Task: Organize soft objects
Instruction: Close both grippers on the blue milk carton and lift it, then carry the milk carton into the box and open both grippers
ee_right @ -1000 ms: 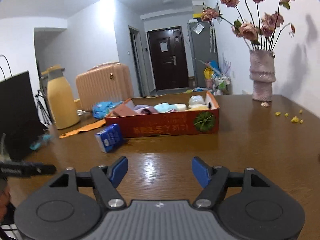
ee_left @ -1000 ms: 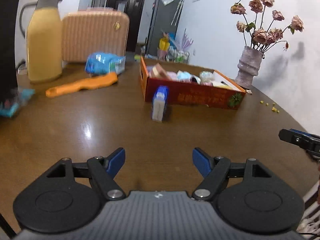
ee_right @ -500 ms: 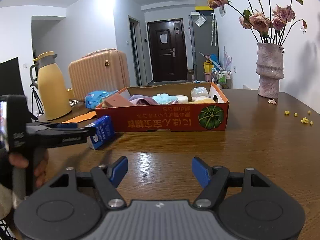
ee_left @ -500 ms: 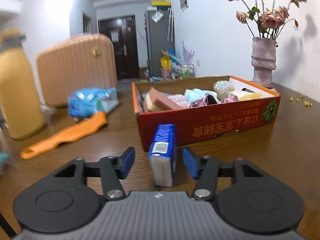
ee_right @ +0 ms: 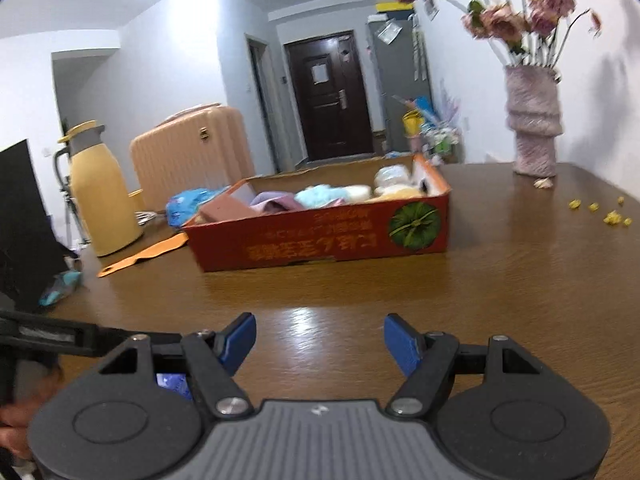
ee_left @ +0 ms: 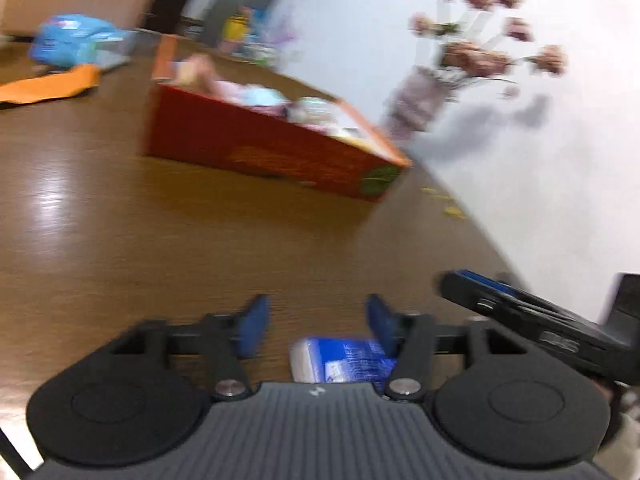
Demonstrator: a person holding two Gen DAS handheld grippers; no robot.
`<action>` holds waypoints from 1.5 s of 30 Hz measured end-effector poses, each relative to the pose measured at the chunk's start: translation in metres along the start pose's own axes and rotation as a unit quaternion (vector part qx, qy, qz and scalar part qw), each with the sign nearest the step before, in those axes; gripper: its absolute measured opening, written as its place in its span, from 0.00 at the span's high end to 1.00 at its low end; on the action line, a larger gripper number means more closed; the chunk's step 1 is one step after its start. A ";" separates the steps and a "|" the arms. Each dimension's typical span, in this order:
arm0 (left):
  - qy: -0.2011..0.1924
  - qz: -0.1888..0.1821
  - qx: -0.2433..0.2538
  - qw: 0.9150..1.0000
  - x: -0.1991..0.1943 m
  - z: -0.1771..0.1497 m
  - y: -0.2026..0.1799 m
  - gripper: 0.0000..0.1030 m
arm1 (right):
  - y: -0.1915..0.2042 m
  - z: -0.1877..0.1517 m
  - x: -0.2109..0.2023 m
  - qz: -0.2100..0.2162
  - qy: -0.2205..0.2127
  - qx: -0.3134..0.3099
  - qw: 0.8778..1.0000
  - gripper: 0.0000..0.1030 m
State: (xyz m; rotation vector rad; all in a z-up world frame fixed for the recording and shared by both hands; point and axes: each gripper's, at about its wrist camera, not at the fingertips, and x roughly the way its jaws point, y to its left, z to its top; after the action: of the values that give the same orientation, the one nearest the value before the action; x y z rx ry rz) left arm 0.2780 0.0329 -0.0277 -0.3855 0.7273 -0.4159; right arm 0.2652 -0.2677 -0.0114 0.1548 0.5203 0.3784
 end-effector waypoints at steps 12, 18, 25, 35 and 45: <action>0.000 -0.038 0.007 0.999 -0.036 -0.026 -0.009 0.56 | 0.019 -0.028 -0.005 0.087 0.062 0.062 0.992 0.43; 0.030 -0.023 -0.024 0.999 -0.018 -0.032 -0.003 0.68 | 0.022 -0.043 -0.002 0.081 0.075 0.101 0.989 0.56; 0.019 -0.030 -0.030 0.999 -0.015 -0.030 -0.003 0.76 | 0.018 -0.041 0.012 0.091 0.080 0.122 0.985 0.75; -0.077 -0.023 0.057 0.995 0.016 0.150 -0.018 0.76 | 0.018 0.131 0.076 0.101 -0.040 -0.002 0.994 0.76; 0.054 0.099 -0.011 0.994 0.191 0.289 0.059 0.78 | -0.015 0.247 0.318 0.050 0.097 0.020 0.994 0.81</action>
State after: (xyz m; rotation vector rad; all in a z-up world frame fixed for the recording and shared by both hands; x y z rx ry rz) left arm 0.6230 0.0456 0.0365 -0.3095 0.8683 -0.2440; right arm 0.6503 -0.1697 0.0521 0.1836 0.7144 0.4839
